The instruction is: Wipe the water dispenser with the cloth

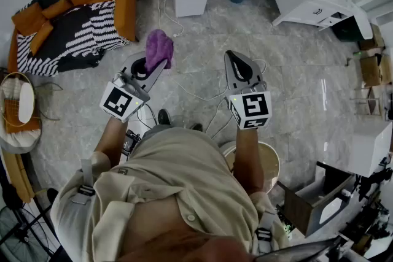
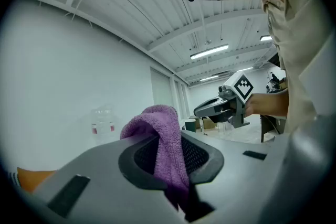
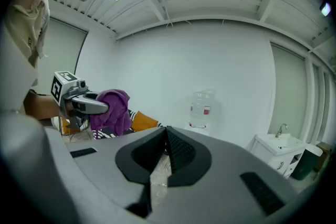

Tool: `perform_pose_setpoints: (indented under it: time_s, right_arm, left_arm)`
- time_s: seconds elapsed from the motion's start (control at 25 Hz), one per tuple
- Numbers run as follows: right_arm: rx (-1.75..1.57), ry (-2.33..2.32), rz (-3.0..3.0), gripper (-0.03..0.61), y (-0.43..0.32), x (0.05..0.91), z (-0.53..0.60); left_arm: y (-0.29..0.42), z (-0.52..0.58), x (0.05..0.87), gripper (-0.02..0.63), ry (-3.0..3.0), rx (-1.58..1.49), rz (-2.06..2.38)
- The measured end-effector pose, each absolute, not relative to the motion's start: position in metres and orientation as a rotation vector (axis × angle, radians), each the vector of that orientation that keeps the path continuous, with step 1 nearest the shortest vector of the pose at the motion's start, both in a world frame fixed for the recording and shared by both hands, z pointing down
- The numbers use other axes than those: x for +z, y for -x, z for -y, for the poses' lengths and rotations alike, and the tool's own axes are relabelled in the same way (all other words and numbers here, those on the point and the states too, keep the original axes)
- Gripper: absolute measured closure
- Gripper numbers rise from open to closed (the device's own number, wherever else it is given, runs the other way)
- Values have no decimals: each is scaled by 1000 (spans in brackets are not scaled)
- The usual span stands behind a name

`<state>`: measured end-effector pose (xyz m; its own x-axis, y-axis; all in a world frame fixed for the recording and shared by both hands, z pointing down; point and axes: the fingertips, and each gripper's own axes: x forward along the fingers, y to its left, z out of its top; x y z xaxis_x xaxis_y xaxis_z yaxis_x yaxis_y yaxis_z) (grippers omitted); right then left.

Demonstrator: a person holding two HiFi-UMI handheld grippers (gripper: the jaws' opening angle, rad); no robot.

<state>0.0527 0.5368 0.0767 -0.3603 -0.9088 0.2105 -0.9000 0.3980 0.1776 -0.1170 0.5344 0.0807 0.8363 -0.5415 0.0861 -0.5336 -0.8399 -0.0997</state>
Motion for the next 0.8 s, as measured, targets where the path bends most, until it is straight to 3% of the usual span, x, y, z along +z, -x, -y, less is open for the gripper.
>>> perform_pose_setpoints:
  time_s: [0.52, 0.8]
  right_arm:
    - [-25, -1625, 2390, 554, -23, 78, -537]
    - [10, -1534, 2527, 551, 32, 69, -535]
  left_arm:
    - [141, -534, 83, 546, 2962, -149, -822]
    - [152, -530, 83, 545, 2987, -116, -744]
